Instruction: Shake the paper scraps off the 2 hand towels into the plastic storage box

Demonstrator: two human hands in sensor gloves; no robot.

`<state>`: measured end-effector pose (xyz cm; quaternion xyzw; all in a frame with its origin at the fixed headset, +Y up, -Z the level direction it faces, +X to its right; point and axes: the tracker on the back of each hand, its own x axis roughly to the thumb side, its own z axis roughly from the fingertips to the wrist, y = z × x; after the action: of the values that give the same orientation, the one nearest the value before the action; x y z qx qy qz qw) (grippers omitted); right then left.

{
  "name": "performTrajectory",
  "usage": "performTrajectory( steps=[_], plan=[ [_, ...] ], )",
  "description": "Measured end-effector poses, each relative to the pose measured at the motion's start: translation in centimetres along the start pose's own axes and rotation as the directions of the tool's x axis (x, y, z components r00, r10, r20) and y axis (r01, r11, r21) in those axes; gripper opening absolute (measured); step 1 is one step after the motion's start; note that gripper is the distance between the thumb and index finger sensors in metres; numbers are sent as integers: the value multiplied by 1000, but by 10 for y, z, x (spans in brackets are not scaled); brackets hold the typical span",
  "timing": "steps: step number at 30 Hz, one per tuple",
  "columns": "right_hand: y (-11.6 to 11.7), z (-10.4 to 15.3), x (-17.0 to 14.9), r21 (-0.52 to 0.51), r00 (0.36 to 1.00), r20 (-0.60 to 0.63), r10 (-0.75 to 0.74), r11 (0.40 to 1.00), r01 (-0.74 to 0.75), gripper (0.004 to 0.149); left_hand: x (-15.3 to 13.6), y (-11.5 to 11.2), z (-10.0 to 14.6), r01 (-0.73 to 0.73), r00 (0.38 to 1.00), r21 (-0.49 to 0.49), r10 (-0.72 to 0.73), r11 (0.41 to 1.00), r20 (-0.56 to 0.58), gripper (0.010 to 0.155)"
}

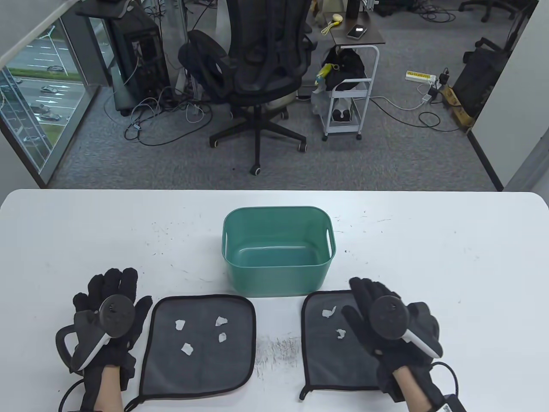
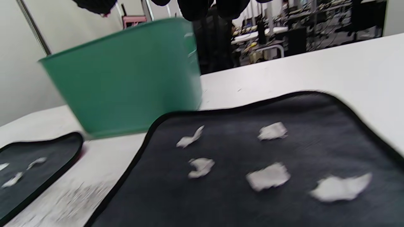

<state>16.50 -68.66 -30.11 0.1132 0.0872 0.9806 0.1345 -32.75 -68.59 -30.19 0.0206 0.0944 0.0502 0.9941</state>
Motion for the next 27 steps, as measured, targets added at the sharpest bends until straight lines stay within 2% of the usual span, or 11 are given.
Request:
performTrajectory(
  steps=[3, 6, 10, 15, 21, 24, 27],
  plan=[
    [19, -13, 38, 104, 999, 6, 31, 994, -32, 69, -2, -11, -6, 4, 1000, -62, -5, 998, -18, 72],
    [37, -31, 73, 107, 999, 7, 42, 993, -42, 69, -3, -24, -11, -32, 999, -139, 29, 990, -27, 72],
    [64, -57, 102, 200, 995, -55, 88, 977, -76, 69, -2, -43, -18, 7, 999, -200, -13, 980, -29, 73],
    [92, -80, 124, 252, 980, -121, 160, 960, -126, 69, -7, -67, -25, -13, 998, -287, -3, 958, -57, 74],
    [114, -96, 131, 249, 963, -209, 168, 962, -113, 69, -9, -88, -29, -2, 996, -328, -27, 945, -83, 76],
    [118, -99, 134, 200, 955, -241, 173, 972, -126, 68, -10, -95, -29, -62, 994, -381, 21, 922, -111, 76],
    [121, -102, 139, 196, 944, -260, 204, 968, -156, 67, -10, -99, -30, -36, 994, -389, -8, 921, -110, 74]
  ],
)
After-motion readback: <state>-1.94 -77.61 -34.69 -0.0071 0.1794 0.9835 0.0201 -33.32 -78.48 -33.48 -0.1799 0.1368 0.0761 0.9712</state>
